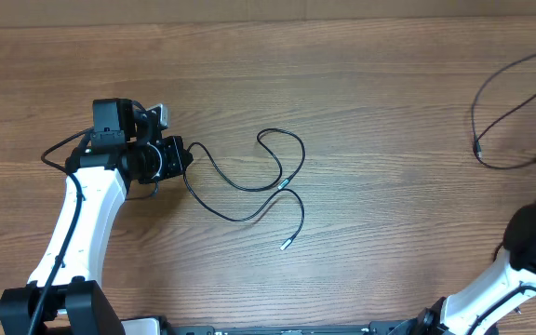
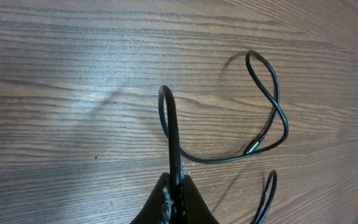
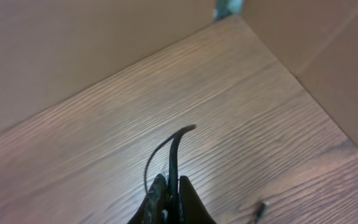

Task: Untangle cables
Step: 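Pull the right gripper up and right, carrying a cable off the table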

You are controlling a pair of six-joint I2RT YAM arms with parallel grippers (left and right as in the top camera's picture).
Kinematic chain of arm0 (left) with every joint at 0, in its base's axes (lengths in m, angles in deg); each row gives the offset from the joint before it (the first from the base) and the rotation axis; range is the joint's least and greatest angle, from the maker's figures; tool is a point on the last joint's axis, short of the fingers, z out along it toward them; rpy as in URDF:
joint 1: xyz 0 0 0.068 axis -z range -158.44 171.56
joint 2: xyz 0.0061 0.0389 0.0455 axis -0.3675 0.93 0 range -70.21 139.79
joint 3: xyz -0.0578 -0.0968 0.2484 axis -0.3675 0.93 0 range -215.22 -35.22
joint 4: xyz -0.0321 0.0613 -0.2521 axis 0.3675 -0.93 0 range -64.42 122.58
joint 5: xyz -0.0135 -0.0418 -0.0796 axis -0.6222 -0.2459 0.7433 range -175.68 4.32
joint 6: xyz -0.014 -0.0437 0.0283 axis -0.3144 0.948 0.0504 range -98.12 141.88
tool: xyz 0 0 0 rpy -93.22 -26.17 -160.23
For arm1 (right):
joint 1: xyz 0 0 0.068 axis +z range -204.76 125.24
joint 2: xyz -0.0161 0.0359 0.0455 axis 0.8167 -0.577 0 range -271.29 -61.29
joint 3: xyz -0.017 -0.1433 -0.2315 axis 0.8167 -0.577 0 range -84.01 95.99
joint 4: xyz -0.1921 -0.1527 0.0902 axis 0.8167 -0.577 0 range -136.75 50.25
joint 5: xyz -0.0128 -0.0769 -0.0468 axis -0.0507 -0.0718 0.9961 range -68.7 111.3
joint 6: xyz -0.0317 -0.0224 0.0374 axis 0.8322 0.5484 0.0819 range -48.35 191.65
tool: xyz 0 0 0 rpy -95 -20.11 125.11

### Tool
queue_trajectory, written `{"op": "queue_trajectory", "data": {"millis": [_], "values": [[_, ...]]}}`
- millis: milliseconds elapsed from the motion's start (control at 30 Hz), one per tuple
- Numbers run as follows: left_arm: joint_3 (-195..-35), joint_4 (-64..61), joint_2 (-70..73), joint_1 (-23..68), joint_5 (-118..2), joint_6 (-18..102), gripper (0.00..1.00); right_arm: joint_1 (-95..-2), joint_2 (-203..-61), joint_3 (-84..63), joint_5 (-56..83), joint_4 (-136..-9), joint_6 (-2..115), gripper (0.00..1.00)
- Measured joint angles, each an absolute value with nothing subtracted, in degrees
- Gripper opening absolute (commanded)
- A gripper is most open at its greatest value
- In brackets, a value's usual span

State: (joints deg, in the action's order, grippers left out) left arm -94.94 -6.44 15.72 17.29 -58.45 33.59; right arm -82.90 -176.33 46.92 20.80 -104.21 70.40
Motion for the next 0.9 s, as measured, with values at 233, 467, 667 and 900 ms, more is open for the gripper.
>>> {"op": "queue_trajectory", "data": {"millis": [233,467,667,900], "values": [[-94.9,-6.4,15.7,17.3,-58.4,33.6,0.04,-90.7,-180.2,46.9,20.7,-100.7,65.7,0.04],[-94.9,-4.8,15.7,17.5,-58.4,33.6,0.04,-97.1,-184.5,46.9,19.2,-99.5,61.2,0.04],[-94.9,-3.1,15.7,19.3,-58.3,33.6,0.04,-98.3,-186.6,46.9,16.7,-99.7,60.0,0.4],[-94.9,-2.9,15.7,20.9,-58.3,33.6,0.04,-97.7,-187.5,46.9,15.2,-101.4,59.6,1.0]]}}
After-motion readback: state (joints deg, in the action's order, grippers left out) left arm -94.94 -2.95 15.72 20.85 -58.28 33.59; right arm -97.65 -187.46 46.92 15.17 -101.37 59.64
